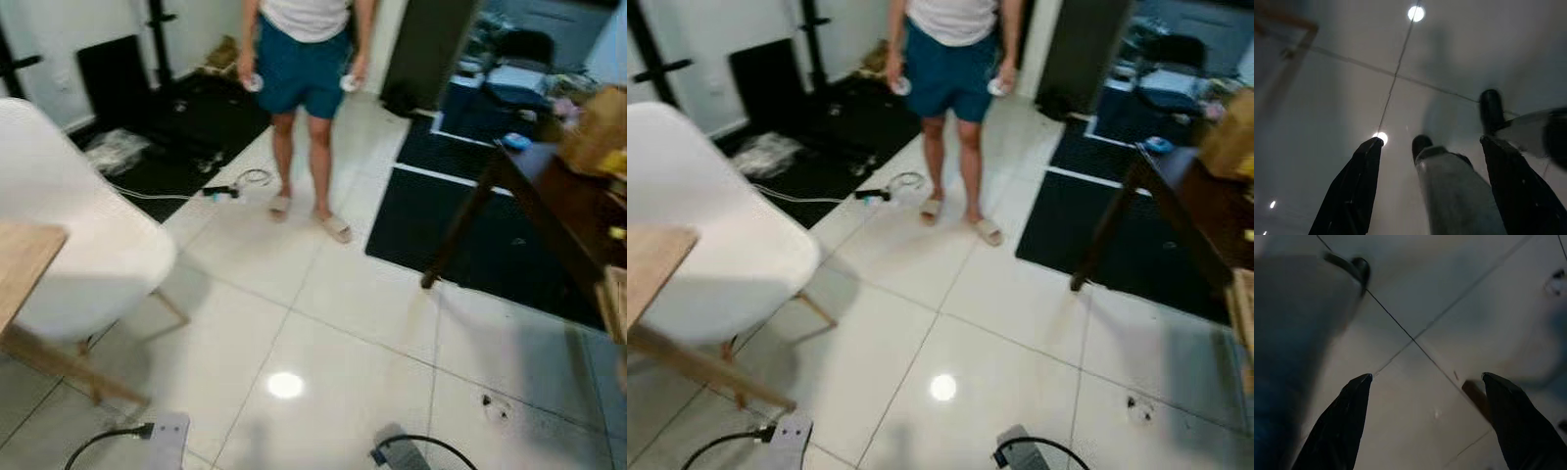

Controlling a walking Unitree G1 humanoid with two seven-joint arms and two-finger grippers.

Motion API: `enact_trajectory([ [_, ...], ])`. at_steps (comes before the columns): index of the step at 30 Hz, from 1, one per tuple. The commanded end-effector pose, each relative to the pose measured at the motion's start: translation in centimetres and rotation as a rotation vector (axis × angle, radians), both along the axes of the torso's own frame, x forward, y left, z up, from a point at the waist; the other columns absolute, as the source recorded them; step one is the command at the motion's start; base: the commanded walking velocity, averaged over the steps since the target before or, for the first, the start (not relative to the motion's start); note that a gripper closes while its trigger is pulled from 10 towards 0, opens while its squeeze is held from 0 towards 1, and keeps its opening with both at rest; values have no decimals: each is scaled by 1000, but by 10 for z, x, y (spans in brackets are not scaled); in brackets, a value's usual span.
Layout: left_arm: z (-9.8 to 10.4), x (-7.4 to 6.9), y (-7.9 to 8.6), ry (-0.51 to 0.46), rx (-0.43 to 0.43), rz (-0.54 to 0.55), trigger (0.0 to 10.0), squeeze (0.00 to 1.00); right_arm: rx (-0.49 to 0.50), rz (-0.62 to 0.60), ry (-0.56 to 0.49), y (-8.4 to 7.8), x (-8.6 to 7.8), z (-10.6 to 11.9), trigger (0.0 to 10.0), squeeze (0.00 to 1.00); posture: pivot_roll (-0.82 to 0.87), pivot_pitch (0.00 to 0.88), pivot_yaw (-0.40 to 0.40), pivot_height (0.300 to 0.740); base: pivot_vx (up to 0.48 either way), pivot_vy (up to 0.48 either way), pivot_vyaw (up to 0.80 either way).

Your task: Picking trash to rubbish bin

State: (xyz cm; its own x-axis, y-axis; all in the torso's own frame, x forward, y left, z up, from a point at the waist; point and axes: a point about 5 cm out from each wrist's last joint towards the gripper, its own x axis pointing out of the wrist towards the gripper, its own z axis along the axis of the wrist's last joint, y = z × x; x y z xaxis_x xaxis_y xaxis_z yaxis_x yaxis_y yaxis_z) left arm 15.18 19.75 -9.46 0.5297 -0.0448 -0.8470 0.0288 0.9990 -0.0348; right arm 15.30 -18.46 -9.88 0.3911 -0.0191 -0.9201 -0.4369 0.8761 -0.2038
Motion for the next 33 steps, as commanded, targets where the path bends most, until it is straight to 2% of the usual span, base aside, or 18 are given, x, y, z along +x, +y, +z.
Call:
enact_trajectory([
  [1,-2,-5,0,19,6,-4,10000,0,2,2,1,1,0,0,10000,0,123,28,-46,740,0,0,0],
  [12,-3,-6,2,36,14,27,10000,0,18,-5,-9,2,1,0,10000,0,115,35,-42,740,0,0,0],
  [33,-3,-8,4,37,10,45,10000,0,9,17,-4,0,1,0,10000,0,115,39,-51,740,334,0,0],
])
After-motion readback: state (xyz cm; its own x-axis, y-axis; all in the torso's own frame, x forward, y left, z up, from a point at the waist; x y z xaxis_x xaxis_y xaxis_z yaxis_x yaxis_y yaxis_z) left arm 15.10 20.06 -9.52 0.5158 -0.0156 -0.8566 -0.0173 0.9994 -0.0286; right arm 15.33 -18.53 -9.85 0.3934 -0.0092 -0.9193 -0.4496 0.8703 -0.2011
